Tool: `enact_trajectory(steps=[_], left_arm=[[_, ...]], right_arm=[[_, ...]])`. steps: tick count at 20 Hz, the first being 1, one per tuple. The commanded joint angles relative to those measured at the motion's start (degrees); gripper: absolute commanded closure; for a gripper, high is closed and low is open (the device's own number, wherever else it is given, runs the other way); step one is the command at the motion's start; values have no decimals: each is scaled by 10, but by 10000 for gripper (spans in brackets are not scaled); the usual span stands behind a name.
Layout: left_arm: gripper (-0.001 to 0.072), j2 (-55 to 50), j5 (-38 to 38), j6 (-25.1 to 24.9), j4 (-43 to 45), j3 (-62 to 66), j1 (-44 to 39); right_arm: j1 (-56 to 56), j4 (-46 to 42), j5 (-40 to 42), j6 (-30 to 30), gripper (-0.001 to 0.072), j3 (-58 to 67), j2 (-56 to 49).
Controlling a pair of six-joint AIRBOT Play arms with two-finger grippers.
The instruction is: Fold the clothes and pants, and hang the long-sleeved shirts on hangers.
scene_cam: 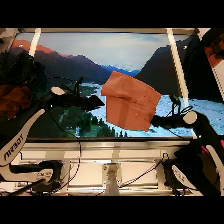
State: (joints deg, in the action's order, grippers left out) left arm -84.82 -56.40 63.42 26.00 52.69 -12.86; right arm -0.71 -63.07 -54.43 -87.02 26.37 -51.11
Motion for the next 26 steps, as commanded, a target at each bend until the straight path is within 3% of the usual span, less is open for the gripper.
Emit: enact_trajectory(steps=[1, 7, 9, 12, 13, 15, 21, 26], left_arm=[[247, 0, 0, -1, -13, 1, 0], [247, 0, 0, -29, -42, 1, 0], [247, 0, 0, -29, -42, 1, 0], [247, 0, 0, -35, -42, 1, 0], [247, -1, 1, -35, -42, 1, 1], [247, 0, 5, -35, -42, 1, 2], [247, -1, 35, -35, -42, 1, 10], [247, -1, 32, -33, -43, 1, 12]], right_arm=[[0, 105, 42, -8, 270, -46, 5], [0, 114, 15, -25, 270, -52, -45], [0, 134, 23, -23, 335, -52, -62], [0, 175, 65, -11, 349, -52, -89], [0, 191, 78, 5, 442, -52, -97], [0, 215, 102, 9, 696, -52, -99], [0, 224, 43, 56, 700, 42, -43], [0, 227, 97, 55, 700, 179, 51]])
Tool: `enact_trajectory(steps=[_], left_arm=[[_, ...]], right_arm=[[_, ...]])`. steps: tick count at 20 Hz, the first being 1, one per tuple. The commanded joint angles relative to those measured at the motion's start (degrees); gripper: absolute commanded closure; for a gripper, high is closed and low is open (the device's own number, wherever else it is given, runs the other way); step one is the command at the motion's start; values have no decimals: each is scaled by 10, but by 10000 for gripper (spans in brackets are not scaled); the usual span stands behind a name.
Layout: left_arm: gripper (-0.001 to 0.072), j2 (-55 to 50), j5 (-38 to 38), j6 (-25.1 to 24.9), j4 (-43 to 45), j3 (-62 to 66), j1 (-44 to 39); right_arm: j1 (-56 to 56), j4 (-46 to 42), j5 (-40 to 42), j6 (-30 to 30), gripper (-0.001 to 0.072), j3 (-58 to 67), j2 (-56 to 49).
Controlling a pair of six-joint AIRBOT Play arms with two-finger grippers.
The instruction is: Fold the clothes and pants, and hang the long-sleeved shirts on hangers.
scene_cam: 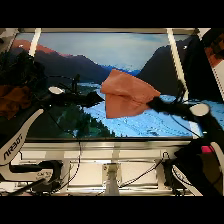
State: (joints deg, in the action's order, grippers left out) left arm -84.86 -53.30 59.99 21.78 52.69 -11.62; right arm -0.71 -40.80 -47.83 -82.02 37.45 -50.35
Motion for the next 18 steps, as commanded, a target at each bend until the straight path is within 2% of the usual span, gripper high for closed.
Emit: enact_trajectory(steps=[1, 4, 5, 8, 11, 13, 15, 17, 18], left_arm=[[247, 0, 0, 17, 0, 0, -5], [247, 0, -2, 97, -6, 0, -33], [247, 0, -5, 108, -26, 0, -48], [246, 0, -4, 108, -113, 0, -99], [246, 0, 13, 101, -134, 0, -130], [246, 0, 15, 99, -133, 0, -127], [246, 0, 14, 96, -133, 0, -117], [232, 0, 13, 97, -117, 0, -113], [201, -1, 10, 107, -106, 0, -119]], right_arm=[[0, 5, 52, 5, 700, 90, 55], [0, 5, 81, 5, 700, 132, 62], [0, 6, 84, 4, 699, 135, 62], [0, 17, 89, 5, 699, 135, 61], [2, 17, 116, 7, 700, 135, 61], [1, -61, 103, 9, 700, 135, 61], [-7, -154, 57, -2, 700, 135, 61], [-27, -206, 24, -34, 700, 135, 61], [-36, -213, 25, -48, 700, 135, 61]])
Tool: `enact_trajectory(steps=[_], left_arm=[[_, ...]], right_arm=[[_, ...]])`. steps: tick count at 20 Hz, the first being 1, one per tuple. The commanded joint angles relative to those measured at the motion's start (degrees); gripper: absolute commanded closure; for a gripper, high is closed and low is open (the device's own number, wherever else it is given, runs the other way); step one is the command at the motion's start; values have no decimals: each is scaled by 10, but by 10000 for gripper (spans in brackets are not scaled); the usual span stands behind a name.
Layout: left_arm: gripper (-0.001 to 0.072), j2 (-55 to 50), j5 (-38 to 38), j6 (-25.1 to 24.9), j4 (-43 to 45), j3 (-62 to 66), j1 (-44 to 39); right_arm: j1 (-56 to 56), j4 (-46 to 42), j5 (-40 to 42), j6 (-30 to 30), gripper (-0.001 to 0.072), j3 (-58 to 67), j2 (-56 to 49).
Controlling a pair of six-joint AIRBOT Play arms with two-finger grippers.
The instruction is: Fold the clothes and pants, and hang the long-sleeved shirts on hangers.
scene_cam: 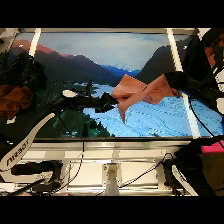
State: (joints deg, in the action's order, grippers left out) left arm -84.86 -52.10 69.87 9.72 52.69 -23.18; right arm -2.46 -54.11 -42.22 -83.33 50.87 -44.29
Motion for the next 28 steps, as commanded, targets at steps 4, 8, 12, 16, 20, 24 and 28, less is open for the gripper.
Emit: enact_trajectory(steps=[4, 8, 12, 16, 20, 24, 28], left_arm=[[73, 1, 28, 76, -5, -3, -60], [72, 5, 116, 94, -45, -5, -134], [72, 5, 251, 188, -47, -8, -230], [72, 3, 428, 219, -47, -8, -297], [72, -45, 467, 245, -68, -8, -299], [115, -104, 473, 268, -88, 6, -296], [278, -128, 428, 219, -84, 52, -293]], right_arm=[[-23, -59, 15, -37, 700, 1, 0], [-23, -45, 60, -37, 700, 1, 0], [-23, -36, 74, -37, 700, 1, 0], [-23, -17, 73, -36, 699, 1, 0], [-23, -9, 72, -36, 699, 1, 0], [-23, -3, 72, -36, 699, 1, 0], [-23, -3, 72, -36, 699, 1, 0]])
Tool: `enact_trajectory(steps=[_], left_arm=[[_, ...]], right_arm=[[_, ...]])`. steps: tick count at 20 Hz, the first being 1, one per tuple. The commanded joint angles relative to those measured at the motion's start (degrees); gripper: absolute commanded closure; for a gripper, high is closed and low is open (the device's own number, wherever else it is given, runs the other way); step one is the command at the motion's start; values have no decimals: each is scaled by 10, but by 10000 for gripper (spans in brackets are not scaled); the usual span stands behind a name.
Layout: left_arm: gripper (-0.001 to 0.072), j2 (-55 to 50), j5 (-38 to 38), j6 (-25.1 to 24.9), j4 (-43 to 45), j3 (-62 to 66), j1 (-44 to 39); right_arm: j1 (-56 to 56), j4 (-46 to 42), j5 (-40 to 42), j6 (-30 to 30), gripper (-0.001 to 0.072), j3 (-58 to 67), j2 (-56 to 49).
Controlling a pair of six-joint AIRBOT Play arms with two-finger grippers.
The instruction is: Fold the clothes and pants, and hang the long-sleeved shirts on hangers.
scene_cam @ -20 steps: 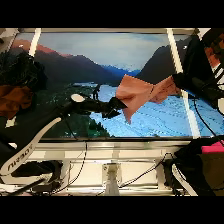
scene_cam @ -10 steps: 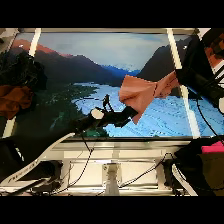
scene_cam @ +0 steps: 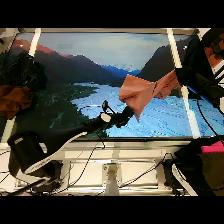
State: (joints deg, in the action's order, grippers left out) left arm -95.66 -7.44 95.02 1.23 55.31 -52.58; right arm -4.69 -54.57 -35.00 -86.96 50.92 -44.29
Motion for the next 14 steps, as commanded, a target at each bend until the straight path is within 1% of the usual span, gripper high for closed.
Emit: enact_trajectory(steps=[1, 3, 5, 7, 8, 9, 12, 14], left_arm=[[278, -23, -18, -56, 2, 37, 1], [280, -31, -18, -62, 2, 60, 1], [342, -43, -18, -61, 2, 80, 1], [529, -57, -18, -61, -1, 100, 1], [636, -62, -18, -59, -1, 111, 1], [694, -63, -18, -59, 0, 122, 1], [695, -60, -18, -64, 3, 146, 21], [695, -49, -18, -120, 4, 147, 49]], right_arm=[[0, 1, 0, 1, 699, 0, 0], [0, 2, 0, 1, 699, 0, 0], [0, 2, 0, 0, 700, 0, 0], [0, 2, 0, 0, 699, 0, 1], [0, 2, 0, 0, 699, 0, 1], [0, 2, 0, 0, 700, 0, 1], [0, -8, 0, 1, 699, 0, 1], [0, -20, 0, 1, 699, 0, 1]])
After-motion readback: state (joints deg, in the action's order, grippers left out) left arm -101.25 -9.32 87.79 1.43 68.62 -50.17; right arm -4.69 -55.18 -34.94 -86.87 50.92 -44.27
